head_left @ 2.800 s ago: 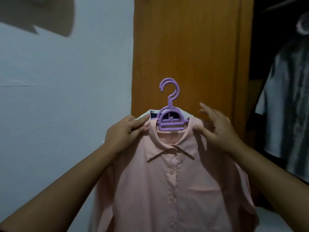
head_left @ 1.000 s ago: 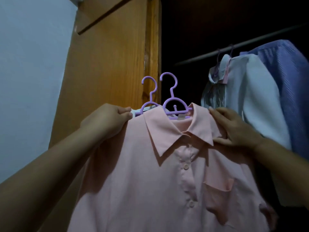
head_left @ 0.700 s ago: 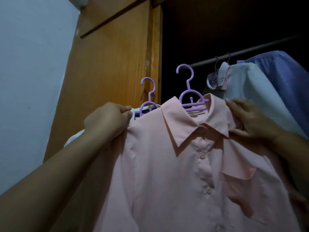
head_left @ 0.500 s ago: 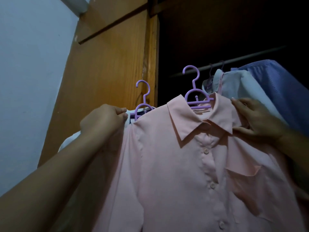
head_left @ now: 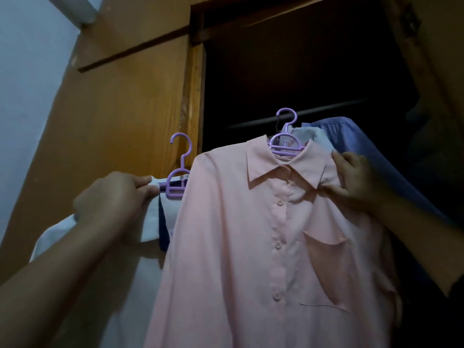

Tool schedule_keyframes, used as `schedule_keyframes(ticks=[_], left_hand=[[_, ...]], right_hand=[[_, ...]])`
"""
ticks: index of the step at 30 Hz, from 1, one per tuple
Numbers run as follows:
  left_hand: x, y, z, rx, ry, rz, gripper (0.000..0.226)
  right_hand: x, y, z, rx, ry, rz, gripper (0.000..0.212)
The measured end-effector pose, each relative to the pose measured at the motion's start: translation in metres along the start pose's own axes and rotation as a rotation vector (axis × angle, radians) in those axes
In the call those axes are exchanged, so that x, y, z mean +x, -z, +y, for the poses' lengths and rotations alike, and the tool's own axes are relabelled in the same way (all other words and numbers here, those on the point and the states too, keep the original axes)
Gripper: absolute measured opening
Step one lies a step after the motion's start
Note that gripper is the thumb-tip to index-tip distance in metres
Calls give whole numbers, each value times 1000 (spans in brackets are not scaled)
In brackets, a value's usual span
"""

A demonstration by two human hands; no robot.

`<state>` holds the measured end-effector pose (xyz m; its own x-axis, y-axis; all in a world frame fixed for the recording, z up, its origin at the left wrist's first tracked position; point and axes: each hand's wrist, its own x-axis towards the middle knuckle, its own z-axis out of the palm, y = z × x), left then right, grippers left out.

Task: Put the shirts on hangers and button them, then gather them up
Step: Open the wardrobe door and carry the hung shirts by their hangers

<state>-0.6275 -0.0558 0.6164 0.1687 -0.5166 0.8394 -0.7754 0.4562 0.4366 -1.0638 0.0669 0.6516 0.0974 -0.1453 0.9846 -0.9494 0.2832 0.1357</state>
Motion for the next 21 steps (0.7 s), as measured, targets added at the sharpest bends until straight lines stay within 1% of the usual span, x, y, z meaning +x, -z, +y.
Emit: schedule_keyframes(ticks=[4,7,10,13,16,21], left_hand=[[-6,2,0,-37,-8,15,38],[-8,4,-1,-55,-1,25,38],[-7,5,-3,-61,10,39,39],[-8,6,-2,-41,0,51,40],[-7,4,-2,-30,-21,67,41],[-2,0,-4,-21,-45,81,40]], right_hand=[[7,-2,-9,-48,-35,-2,104],[9,-3,-16,-92,-74,7,101],[7,-3,-17,-75,-120,35,98],[9,-4,-17,-135,-162,50,91],[14,-5,-20,-207,-211,19,92],[27,-6,-32,-313,-175,-26,92]])
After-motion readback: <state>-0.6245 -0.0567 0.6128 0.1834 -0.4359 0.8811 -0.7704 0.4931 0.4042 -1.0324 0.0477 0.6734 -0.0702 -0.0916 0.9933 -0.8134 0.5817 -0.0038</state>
